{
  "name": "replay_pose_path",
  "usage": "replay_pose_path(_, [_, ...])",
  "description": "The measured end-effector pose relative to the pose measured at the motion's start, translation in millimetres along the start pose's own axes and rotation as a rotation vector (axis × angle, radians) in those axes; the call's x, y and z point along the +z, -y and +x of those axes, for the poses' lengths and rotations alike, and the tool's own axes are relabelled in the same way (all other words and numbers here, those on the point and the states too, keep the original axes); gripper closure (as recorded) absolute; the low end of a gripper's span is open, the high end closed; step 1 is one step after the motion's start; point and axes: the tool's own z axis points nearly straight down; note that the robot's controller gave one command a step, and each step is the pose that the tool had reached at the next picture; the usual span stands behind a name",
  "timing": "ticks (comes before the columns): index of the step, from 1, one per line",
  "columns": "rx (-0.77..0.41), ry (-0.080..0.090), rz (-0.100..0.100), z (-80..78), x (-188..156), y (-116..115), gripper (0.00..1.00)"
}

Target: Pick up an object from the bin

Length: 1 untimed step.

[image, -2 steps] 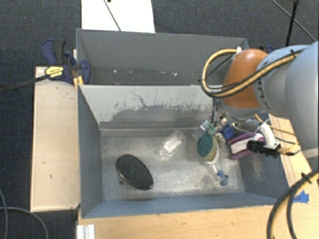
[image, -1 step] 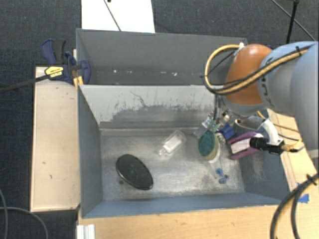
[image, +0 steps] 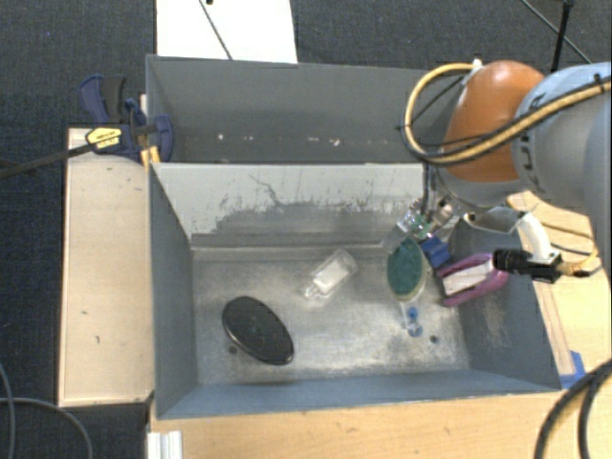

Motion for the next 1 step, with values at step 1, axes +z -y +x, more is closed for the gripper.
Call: replay_pose_path(1, [-0.010, 0.000, 0.000, -0.9, -25.3, -0.9, 1.00])
